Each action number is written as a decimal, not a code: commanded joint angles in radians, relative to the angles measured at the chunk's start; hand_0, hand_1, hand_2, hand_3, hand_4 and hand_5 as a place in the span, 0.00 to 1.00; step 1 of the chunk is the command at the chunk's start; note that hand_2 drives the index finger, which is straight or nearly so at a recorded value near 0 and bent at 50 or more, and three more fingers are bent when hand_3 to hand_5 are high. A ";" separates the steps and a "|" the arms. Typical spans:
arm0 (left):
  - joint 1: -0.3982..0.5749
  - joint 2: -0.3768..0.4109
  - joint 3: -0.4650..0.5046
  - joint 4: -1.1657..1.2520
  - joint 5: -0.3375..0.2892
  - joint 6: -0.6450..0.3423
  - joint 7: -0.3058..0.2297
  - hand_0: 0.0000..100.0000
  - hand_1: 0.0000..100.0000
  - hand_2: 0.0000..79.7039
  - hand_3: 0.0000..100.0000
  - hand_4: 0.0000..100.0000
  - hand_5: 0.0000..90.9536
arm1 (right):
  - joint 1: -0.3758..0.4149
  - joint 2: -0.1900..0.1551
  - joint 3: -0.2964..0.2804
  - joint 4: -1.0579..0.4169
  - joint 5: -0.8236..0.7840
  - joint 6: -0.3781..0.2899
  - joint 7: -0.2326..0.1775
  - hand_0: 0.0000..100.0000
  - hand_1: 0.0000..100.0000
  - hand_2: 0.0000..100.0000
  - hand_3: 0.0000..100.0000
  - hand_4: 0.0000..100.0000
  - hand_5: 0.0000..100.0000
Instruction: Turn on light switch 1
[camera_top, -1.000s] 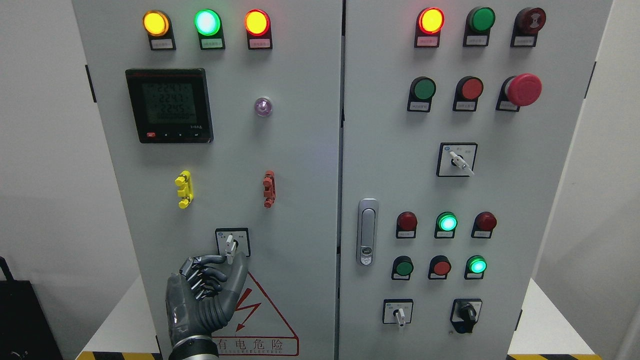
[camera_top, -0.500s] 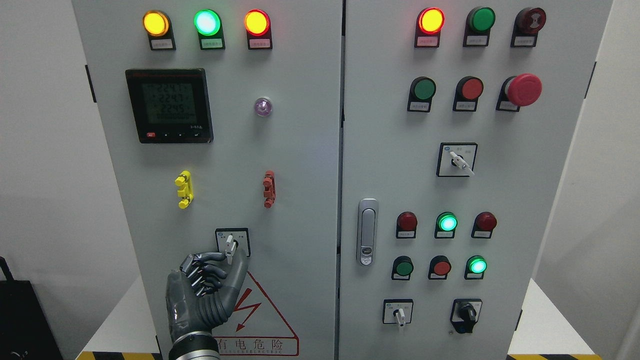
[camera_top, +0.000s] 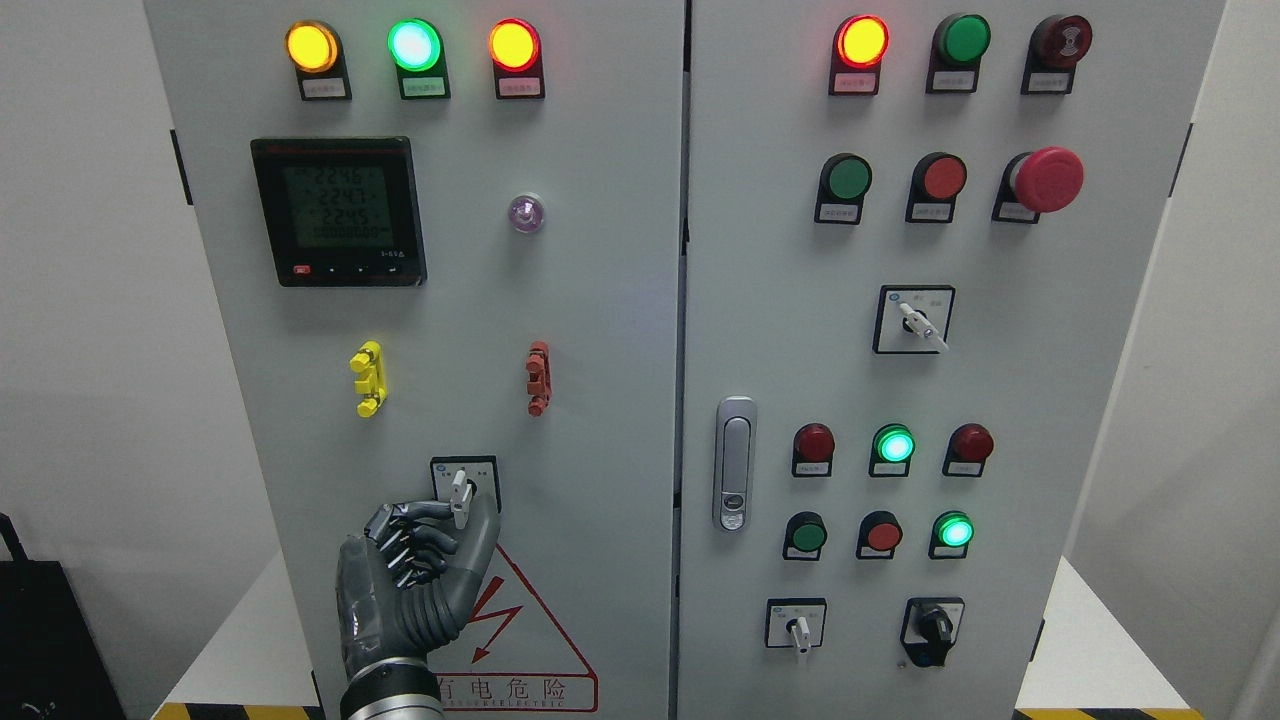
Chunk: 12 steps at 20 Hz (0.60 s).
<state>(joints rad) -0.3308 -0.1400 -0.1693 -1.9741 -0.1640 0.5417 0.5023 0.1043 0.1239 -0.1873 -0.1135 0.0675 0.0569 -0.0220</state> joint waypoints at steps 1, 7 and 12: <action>-0.007 -0.001 -0.001 0.001 0.001 0.003 -0.001 0.13 0.66 0.68 0.84 0.86 0.83 | 0.000 0.000 0.000 0.000 0.000 0.000 0.001 0.00 0.00 0.00 0.00 0.00 0.00; -0.016 -0.003 -0.001 0.001 0.001 0.027 -0.001 0.15 0.65 0.68 0.84 0.86 0.84 | 0.000 0.000 0.000 0.000 0.000 0.000 0.001 0.00 0.00 0.00 0.00 0.00 0.00; -0.021 -0.003 -0.001 0.001 0.001 0.030 0.001 0.16 0.65 0.69 0.84 0.87 0.84 | 0.000 0.000 0.000 0.000 0.000 0.000 0.001 0.00 0.00 0.00 0.00 0.00 0.00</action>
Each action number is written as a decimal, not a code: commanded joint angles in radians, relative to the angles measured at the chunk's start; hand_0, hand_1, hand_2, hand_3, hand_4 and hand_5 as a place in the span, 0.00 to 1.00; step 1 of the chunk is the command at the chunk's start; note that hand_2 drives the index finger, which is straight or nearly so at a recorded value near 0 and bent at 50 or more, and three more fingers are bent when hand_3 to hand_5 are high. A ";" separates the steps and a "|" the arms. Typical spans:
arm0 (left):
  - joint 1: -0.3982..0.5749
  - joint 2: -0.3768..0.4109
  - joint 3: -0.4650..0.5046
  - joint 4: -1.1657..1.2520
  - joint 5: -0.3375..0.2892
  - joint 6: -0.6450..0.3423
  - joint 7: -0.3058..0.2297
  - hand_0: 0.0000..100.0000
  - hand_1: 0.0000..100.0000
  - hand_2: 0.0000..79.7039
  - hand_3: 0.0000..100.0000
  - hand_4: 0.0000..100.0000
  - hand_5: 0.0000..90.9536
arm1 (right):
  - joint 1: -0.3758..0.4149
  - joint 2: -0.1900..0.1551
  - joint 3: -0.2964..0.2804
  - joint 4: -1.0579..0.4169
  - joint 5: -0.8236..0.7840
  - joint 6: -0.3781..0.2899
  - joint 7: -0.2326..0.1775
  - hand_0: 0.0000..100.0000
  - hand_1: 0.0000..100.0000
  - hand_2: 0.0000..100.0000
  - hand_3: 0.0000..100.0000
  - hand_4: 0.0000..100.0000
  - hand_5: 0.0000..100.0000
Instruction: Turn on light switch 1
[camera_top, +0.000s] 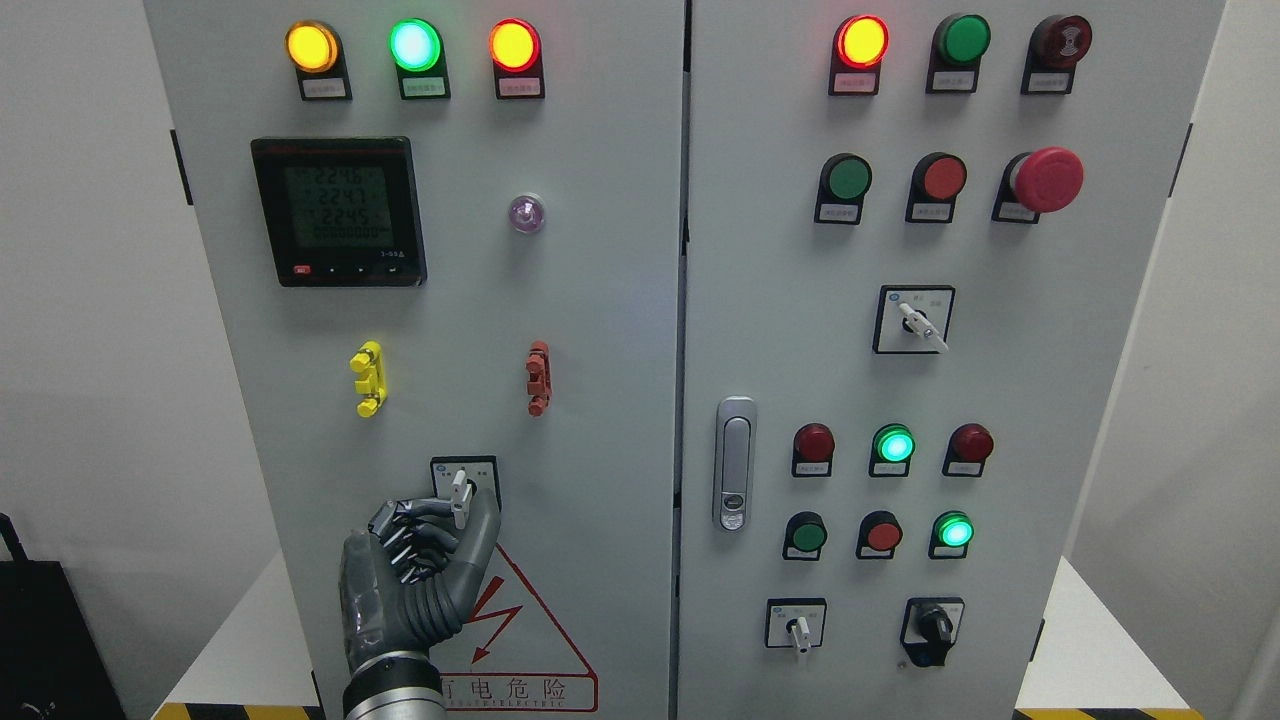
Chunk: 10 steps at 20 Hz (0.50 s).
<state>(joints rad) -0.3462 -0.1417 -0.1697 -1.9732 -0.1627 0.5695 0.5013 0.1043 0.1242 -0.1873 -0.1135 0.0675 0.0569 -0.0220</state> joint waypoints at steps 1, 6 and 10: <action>-0.005 -0.002 -0.001 0.001 0.000 0.006 0.002 0.16 0.65 0.69 0.85 0.87 0.84 | 0.000 0.000 0.000 0.000 0.000 0.000 0.000 0.00 0.00 0.00 0.00 0.00 0.00; -0.007 -0.002 -0.001 -0.001 -0.001 0.009 0.002 0.16 0.64 0.71 0.87 0.87 0.84 | 0.000 0.000 0.000 0.000 0.000 0.000 0.000 0.00 0.00 0.00 0.00 0.00 0.00; -0.007 -0.002 -0.001 -0.001 -0.003 0.009 0.002 0.17 0.64 0.71 0.88 0.87 0.84 | 0.000 0.000 0.000 0.000 0.000 0.000 0.000 0.00 0.00 0.00 0.00 0.00 0.00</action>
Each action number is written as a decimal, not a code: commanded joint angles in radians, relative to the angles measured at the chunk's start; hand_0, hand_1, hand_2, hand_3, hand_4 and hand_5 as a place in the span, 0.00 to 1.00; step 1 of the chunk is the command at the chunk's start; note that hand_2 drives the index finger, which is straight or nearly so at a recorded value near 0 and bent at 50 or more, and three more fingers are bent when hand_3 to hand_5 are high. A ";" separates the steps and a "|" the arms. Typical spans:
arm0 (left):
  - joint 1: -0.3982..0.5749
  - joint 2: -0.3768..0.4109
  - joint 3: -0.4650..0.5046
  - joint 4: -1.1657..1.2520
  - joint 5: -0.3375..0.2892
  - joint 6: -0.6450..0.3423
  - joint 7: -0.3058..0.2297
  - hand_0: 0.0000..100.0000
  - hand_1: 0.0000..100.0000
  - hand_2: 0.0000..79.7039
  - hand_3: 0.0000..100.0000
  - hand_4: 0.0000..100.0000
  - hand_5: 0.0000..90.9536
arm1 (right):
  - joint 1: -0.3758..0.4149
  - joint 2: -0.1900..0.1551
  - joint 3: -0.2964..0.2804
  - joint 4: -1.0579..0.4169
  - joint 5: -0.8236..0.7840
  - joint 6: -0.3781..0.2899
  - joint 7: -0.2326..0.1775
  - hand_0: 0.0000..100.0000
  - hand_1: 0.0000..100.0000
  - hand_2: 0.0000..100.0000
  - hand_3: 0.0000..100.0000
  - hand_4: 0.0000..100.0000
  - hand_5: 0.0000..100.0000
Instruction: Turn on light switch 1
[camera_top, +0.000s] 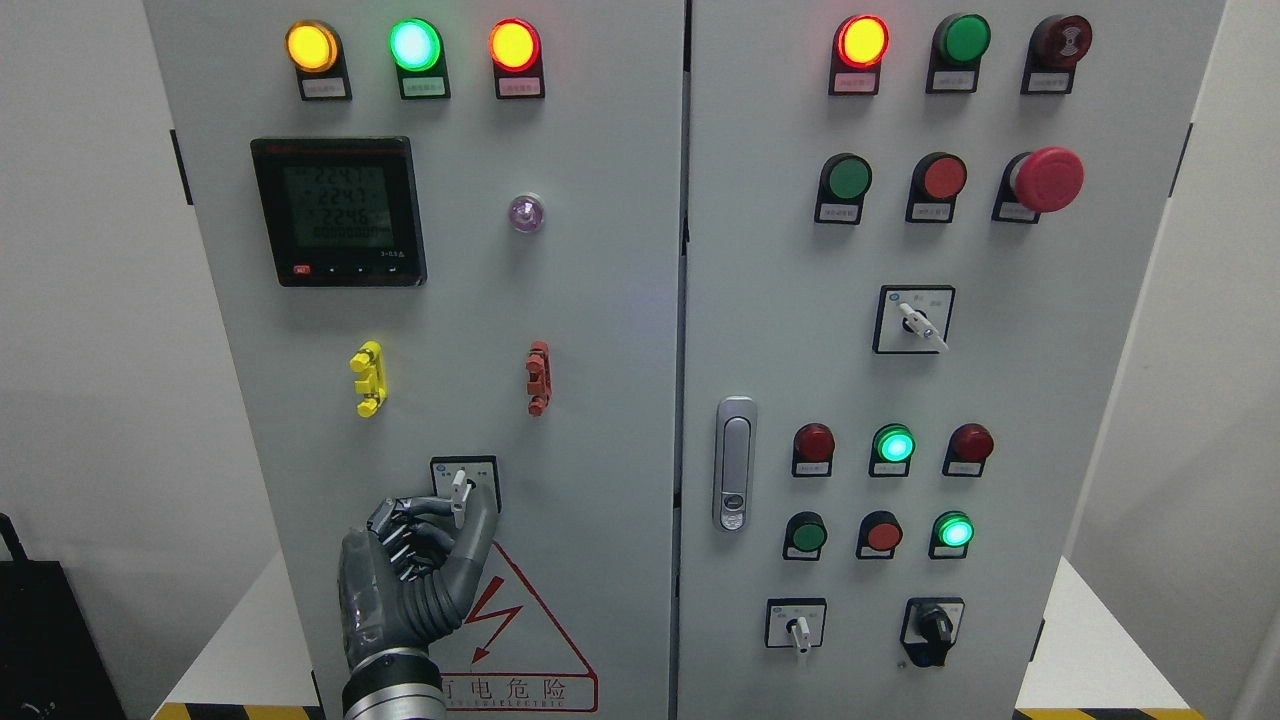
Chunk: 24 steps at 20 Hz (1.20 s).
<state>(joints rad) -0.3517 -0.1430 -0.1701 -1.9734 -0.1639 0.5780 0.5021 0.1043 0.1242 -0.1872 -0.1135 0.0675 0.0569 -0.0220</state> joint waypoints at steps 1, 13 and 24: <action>-0.001 -0.001 0.000 0.001 -0.002 0.002 0.001 0.17 0.64 0.71 0.88 0.87 0.84 | 0.000 0.000 0.000 0.000 0.000 0.000 0.000 0.00 0.00 0.00 0.00 0.00 0.00; -0.009 -0.001 0.000 0.001 -0.002 0.019 0.001 0.19 0.63 0.72 0.88 0.87 0.85 | 0.000 0.000 0.000 0.000 0.000 0.000 0.000 0.00 0.00 0.00 0.00 0.00 0.00; -0.012 -0.001 -0.002 0.001 -0.002 0.022 0.001 0.19 0.62 0.72 0.89 0.88 0.85 | 0.000 0.000 0.000 0.000 0.000 0.000 0.000 0.00 0.00 0.00 0.00 0.00 0.00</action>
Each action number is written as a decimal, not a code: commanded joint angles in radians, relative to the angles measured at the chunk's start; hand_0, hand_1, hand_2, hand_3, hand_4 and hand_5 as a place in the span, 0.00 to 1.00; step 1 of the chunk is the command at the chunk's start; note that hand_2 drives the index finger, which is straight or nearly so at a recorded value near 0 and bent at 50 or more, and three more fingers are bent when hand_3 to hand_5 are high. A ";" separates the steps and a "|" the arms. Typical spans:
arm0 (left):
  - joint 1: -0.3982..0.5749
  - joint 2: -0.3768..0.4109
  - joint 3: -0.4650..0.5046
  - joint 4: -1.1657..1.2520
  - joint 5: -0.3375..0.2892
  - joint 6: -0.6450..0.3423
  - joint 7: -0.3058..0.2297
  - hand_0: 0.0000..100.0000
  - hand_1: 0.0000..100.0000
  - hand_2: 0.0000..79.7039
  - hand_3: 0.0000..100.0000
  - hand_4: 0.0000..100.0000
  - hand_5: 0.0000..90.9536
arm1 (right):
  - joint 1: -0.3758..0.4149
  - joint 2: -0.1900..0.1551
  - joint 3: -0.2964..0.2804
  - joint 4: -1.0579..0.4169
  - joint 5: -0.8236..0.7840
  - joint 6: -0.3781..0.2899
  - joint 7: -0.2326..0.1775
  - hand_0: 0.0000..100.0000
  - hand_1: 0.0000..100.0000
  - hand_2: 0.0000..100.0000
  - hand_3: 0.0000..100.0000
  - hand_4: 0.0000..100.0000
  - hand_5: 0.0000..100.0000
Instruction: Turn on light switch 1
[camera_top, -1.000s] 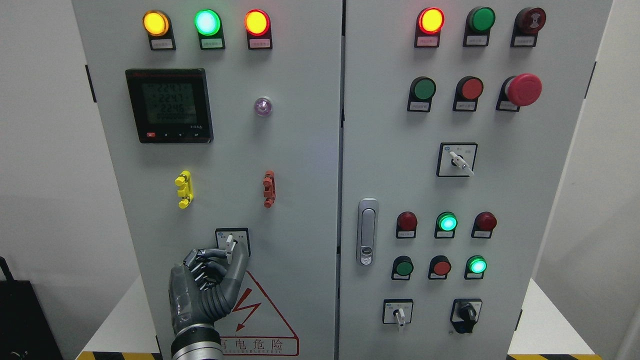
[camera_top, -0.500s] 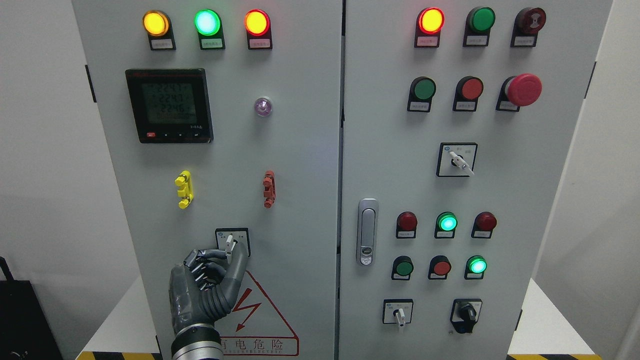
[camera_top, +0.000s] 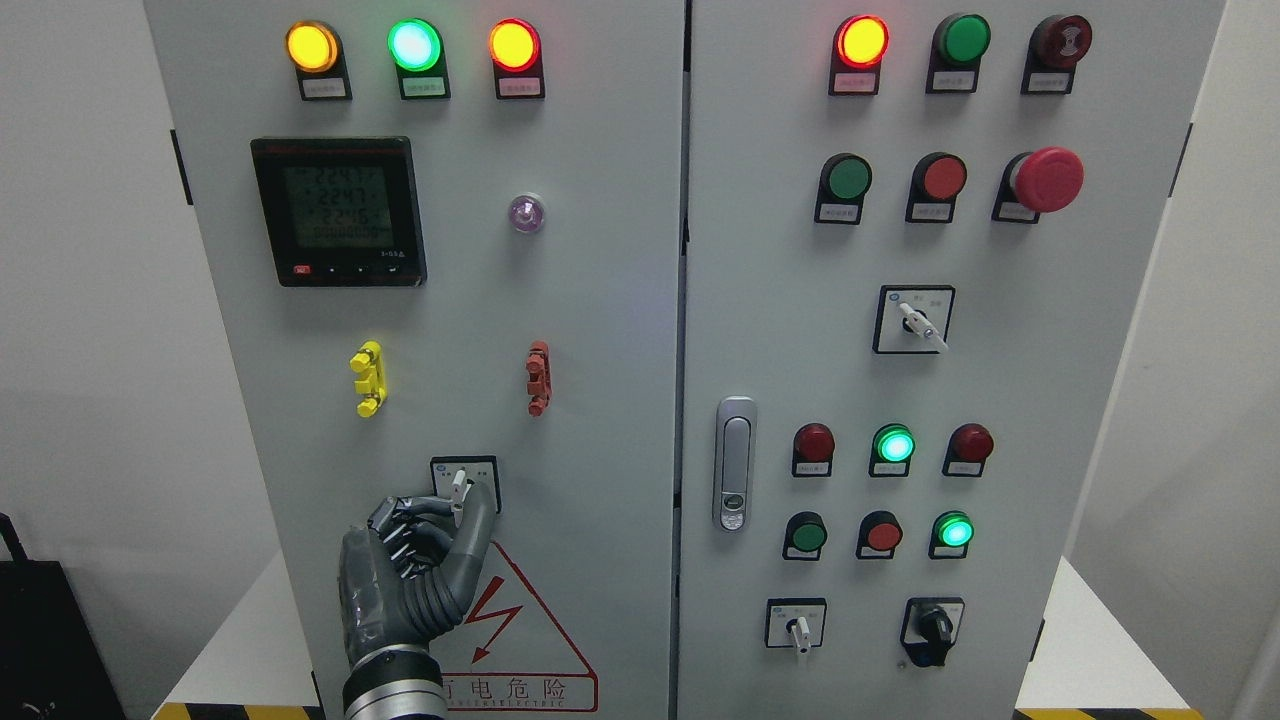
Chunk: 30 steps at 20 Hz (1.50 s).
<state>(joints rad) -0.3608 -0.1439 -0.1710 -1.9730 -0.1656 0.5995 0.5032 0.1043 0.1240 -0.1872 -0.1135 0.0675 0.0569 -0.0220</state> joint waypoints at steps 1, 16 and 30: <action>-0.003 0.000 -0.002 0.000 0.000 0.000 0.000 0.20 0.62 0.73 0.89 0.88 0.86 | 0.000 0.000 0.000 0.000 0.000 0.001 0.000 0.00 0.00 0.00 0.00 0.00 0.00; 0.000 0.000 -0.005 0.000 0.000 0.000 0.000 0.26 0.61 0.74 0.90 0.89 0.86 | 0.000 0.000 0.000 0.000 0.000 0.000 0.000 0.00 0.00 0.00 0.00 0.00 0.00; 0.000 0.000 -0.007 0.000 0.000 0.000 0.000 0.35 0.56 0.75 0.91 0.89 0.86 | 0.000 0.000 0.000 0.000 0.000 0.000 -0.001 0.00 0.00 0.00 0.00 0.00 0.00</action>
<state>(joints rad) -0.3607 -0.1439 -0.1760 -1.9728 -0.1658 0.5998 0.5091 0.1043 0.1241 -0.1872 -0.1135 0.0675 0.0569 -0.0220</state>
